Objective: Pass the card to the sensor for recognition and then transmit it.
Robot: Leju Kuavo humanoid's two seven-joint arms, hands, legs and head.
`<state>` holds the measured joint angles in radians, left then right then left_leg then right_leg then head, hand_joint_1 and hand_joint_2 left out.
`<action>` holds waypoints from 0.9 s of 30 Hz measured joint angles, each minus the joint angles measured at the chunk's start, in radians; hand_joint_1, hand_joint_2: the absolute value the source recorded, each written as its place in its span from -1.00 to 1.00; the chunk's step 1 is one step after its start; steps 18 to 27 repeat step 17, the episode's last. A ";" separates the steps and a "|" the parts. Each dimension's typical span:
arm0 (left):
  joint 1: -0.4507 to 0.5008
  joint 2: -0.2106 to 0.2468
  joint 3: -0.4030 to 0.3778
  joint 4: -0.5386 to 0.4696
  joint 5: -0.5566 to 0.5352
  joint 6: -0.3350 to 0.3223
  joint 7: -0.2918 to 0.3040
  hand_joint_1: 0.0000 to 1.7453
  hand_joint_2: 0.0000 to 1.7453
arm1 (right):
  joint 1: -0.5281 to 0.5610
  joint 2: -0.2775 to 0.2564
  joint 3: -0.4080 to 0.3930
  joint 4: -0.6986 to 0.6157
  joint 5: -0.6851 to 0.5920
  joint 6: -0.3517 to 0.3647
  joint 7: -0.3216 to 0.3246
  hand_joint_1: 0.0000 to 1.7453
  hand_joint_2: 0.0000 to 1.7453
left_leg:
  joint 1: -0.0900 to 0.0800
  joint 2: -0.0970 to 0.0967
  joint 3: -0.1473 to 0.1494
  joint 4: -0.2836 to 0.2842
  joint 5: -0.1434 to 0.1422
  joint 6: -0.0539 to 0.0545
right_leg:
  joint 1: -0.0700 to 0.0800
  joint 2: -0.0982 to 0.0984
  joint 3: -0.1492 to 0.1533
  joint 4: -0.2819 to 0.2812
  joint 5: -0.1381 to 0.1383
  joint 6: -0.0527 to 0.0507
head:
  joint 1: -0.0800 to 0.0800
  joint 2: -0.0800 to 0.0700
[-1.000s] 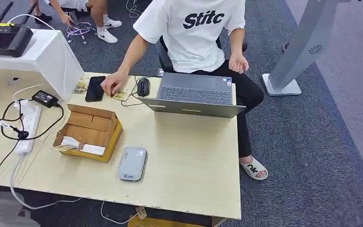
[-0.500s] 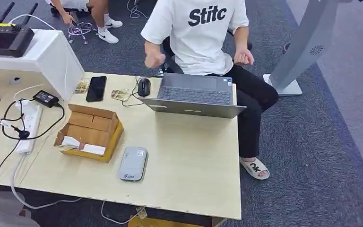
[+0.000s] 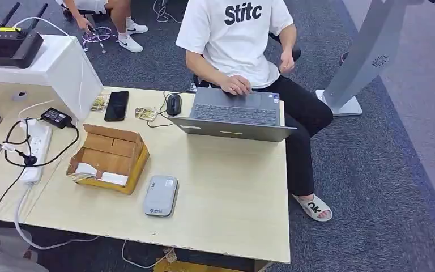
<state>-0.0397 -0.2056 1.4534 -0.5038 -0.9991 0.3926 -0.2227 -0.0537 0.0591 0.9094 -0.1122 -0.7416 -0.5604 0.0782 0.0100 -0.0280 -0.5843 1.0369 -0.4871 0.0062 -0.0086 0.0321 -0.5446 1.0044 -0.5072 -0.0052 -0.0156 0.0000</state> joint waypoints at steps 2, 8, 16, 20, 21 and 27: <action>-0.002 0.009 0.000 0.039 -0.010 0.006 0.010 -1.00 1.00 | 0.000 0.000 0.002 0.000 0.002 0.001 0.001 -1.00 1.00 | 0.000 0.000 0.000 0.000 0.000 0.000 | 0.000 0.000 0.000 0.000 0.000 0.000 | 0.000 0.000; -0.010 0.019 -0.010 0.120 -0.048 -0.028 0.021 -1.00 1.00 | -0.004 0.000 0.023 0.000 0.023 0.006 0.028 -1.00 -1.00 | 0.000 0.000 0.000 0.000 0.000 0.000 | 0.000 0.000 0.000 0.000 0.000 0.000 | -0.001 0.000; -0.017 0.035 -0.074 0.169 -0.164 -0.044 0.057 -1.00 1.00 | -0.006 0.000 0.060 -0.001 0.042 0.016 0.013 -1.00 1.00 | 0.000 0.000 0.000 0.000 0.000 0.000 | 0.000 0.000 0.000 0.000 0.000 0.000 | 0.000 0.000; -0.014 0.038 -0.092 0.169 -0.184 -0.042 0.080 -1.00 1.00 | -0.005 0.000 0.057 -0.002 0.042 0.017 -0.009 -1.00 1.00 | 0.000 0.000 0.000 0.000 0.000 0.000 | 0.000 0.000 0.000 0.000 0.000 0.000 | -0.001 0.000; -0.014 0.038 -0.092 0.169 -0.184 -0.042 0.080 -1.00 1.00 | -0.005 0.000 0.057 -0.002 0.042 0.017 -0.009 -1.00 1.00 | 0.000 0.000 0.000 0.000 0.000 0.000 | 0.000 0.000 0.000 0.000 0.000 0.000 | -0.001 0.000; -0.014 0.038 -0.092 0.169 -0.184 -0.042 0.080 -1.00 1.00 | -0.005 0.000 0.057 -0.002 0.042 0.017 -0.009 -1.00 1.00 | 0.000 0.000 0.000 0.000 0.000 0.000 | 0.000 0.000 0.000 0.000 0.000 0.000 | -0.001 0.000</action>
